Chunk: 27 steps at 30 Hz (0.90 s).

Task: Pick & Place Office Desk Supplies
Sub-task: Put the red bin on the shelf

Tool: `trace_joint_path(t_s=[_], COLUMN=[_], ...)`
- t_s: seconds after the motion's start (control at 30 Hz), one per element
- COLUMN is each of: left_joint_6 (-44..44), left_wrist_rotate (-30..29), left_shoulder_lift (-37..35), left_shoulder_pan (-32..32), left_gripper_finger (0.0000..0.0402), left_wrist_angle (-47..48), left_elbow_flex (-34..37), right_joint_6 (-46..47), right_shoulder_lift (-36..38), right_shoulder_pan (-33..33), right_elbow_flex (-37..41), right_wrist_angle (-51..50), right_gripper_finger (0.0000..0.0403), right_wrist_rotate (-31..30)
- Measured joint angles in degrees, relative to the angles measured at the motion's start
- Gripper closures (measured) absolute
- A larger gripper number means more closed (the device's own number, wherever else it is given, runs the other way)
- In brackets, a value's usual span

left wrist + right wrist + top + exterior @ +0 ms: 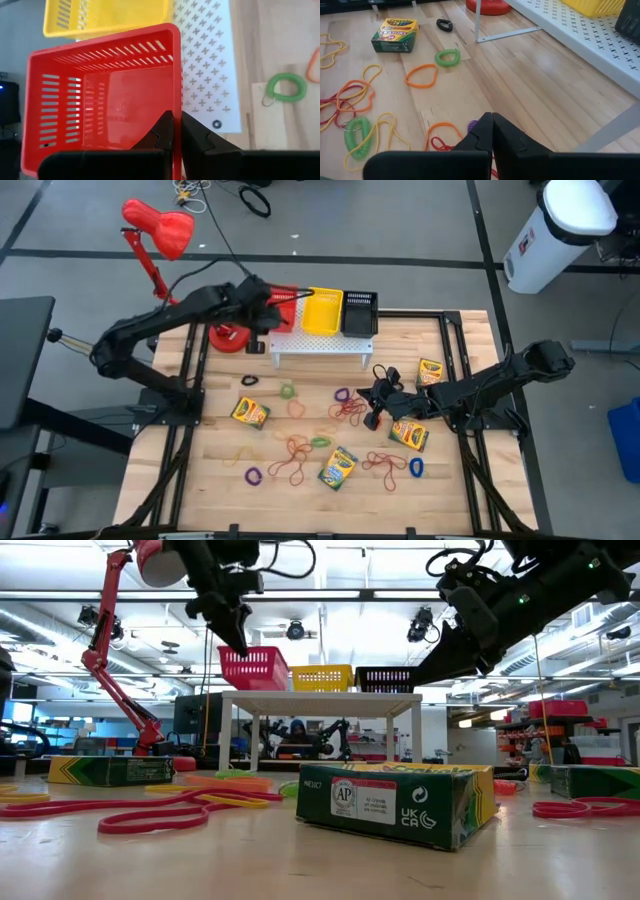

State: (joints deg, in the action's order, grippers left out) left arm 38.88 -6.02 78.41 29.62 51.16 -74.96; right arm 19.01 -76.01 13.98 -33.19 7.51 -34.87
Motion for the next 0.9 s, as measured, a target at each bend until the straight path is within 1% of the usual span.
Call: trace_joint_path(t_s=[0.17,0.27,0.33,0.47,0.67,0.9], left_joint_6=[0.69,0.50,-0.30,-0.71,-1.21,-2.73], left_wrist_rotate=[-0.32,0.86,1.89,1.77,1.63,1.58], left_shoulder_lift=[2.09,2.60,2.96,3.00,2.99,2.86], left_shoulder_pan=[0.49,0.24,-0.38,-1.67,-3.69,-5.44], left_gripper_finger=[0.0384,0.0384,0.0384,0.0384,0.0384,0.0383], left_wrist_angle=[-2.31,-2.82,-2.89,-2.89,-2.85,-2.43], left_elbow_flex=[0.00,0.00,0.00,0.00,0.00,0.00], right_joint_6=[-0.02,-0.02,-0.03,-0.05,-0.05,-0.05], right_shoulder_lift=[0.00,0.00,0.00,0.00,0.00,0.00], right_shoulder_pan=[-0.02,0.00,-0.02,-0.01,-0.02,-0.02], right_elbow_flex=[0.00,0.00,0.00,0.00,0.00,0.00], right_wrist_angle=[0.00,0.00,0.00,0.00,0.00,0.00], right_gripper_finger=[0.0394,0.0391,0.0394,0.0399,0.0391,0.0398], right_wrist_rotate=[0.00,0.00,0.00,0.00,0.00,-0.01])
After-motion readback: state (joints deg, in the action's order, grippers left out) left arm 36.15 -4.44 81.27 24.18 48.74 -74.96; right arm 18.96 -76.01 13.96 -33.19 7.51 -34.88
